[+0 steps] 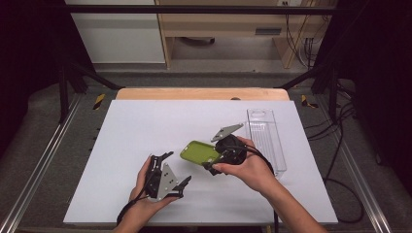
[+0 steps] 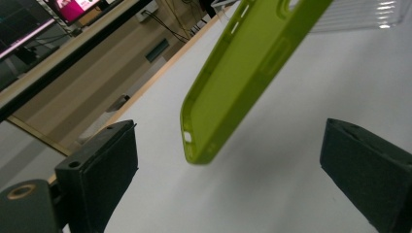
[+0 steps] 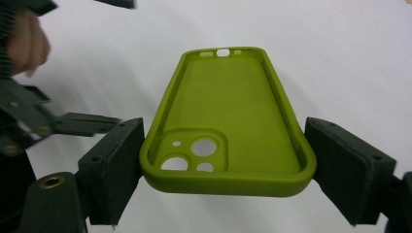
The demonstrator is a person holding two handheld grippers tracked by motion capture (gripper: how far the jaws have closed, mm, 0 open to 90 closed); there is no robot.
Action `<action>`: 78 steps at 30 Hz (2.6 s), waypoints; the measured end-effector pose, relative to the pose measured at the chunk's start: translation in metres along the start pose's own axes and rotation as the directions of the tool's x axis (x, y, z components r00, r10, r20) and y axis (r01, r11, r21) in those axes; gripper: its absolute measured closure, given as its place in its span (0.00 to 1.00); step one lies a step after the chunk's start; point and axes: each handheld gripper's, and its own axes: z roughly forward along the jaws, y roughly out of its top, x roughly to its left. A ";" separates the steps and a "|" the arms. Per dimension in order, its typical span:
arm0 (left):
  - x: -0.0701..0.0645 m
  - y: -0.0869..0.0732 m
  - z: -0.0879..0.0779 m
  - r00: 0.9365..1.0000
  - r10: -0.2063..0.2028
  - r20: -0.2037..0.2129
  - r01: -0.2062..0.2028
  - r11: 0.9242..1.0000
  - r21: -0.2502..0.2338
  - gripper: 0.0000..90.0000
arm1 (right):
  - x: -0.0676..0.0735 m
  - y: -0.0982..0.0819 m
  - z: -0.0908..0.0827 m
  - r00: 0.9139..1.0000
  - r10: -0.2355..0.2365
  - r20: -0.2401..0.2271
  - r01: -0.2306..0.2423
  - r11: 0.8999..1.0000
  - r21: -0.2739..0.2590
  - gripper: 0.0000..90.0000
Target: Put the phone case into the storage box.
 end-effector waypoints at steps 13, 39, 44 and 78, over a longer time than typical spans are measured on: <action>-0.010 0.011 0.020 0.992 0.112 -0.056 -0.112 0.994 0.006 0.33 | 0.000 0.005 -0.007 1.000 0.005 -0.021 -0.005 1.000 -0.012 0.20; -0.019 0.014 0.022 0.993 0.117 -0.029 -0.117 0.993 0.016 0.86 | -0.008 0.004 -0.013 0.989 0.068 -0.130 -0.079 0.994 -0.081 0.12; -0.012 0.011 0.021 0.997 0.075 -0.034 -0.074 0.997 0.019 0.86 | -0.015 0.001 -0.022 0.990 0.082 -0.113 -0.097 0.987 -0.132 0.08; 0.015 0.023 0.005 0.943 -0.326 0.071 0.327 0.945 -0.014 0.86 | -0.024 -0.042 -0.042 0.985 0.150 0.085 -0.106 0.915 -0.390 0.05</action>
